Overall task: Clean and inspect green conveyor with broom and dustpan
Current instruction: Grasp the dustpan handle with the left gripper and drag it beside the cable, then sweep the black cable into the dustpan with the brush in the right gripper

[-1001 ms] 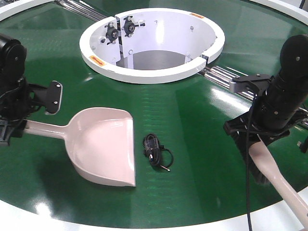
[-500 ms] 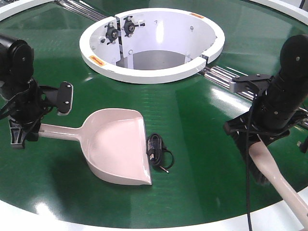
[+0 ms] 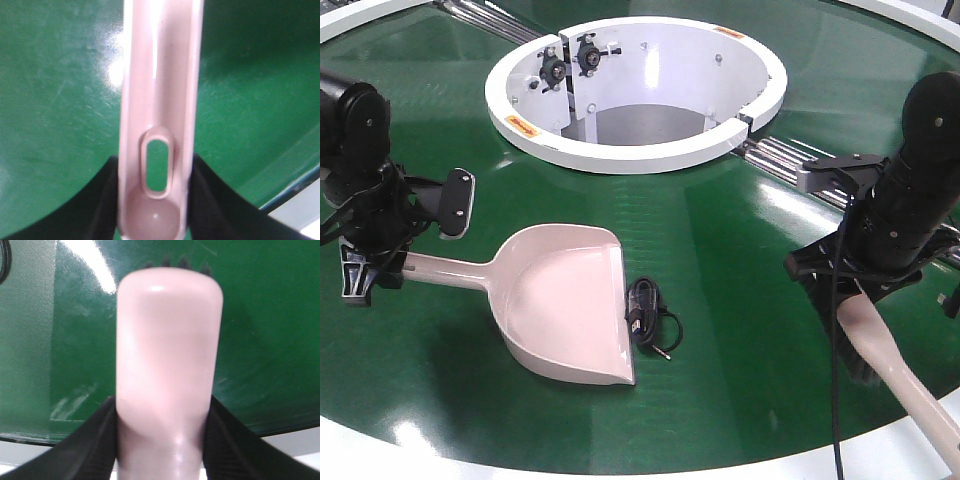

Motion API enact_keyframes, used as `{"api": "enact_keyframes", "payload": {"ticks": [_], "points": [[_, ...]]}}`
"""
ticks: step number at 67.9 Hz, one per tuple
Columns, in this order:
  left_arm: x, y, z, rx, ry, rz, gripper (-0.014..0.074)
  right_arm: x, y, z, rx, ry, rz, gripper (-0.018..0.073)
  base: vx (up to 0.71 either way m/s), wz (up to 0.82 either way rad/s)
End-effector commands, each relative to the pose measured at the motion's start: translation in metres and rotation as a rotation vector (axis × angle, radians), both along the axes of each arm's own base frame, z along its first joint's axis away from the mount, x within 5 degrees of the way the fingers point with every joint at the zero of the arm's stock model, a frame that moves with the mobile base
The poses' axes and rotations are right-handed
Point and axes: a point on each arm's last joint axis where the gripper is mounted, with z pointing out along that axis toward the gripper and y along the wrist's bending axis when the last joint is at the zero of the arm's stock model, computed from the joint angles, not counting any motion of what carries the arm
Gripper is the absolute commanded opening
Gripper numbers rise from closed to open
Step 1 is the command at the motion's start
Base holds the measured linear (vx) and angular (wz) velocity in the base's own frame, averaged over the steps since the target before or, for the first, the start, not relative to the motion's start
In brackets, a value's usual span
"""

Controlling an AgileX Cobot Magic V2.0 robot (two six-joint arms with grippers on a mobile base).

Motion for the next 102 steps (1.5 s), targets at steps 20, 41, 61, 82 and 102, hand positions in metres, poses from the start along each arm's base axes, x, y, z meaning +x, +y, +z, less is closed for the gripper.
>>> {"api": "enact_keyframes", "payload": {"ticks": [20, 41, 61, 82, 102], "points": [[-0.002, -0.0058, 0.0238, -0.051, -0.089, -0.016, -0.0006, -0.0097, -0.0029, 0.0199, 0.0, -0.009, 0.005, -0.0004, 0.0, 0.0], [-0.0023, -0.0052, 0.0237, -0.049, -0.085, -0.015, -0.0006, -0.0097, -0.0029, 0.0199, 0.0, -0.009, 0.005, -0.0004, 0.0, 0.0], [-0.0023, -0.0052, 0.0237, -0.049, -0.085, -0.015, -0.0006, -0.0097, -0.0029, 0.0199, 0.0, -0.009, 0.005, -0.0004, 0.0, 0.0], [-0.0023, -0.0052, 0.0237, -0.049, -0.085, -0.015, -0.0006, -0.0097, -0.0029, 0.0199, 0.0, -0.009, 0.005, -0.0004, 0.0, 0.0], [-0.0023, -0.0052, 0.0237, -0.049, -0.085, -0.015, -0.0006, -0.0035, -0.0013, 0.0209, 0.017, -0.079, 0.006, -0.0004, 0.0, 0.0]]}}
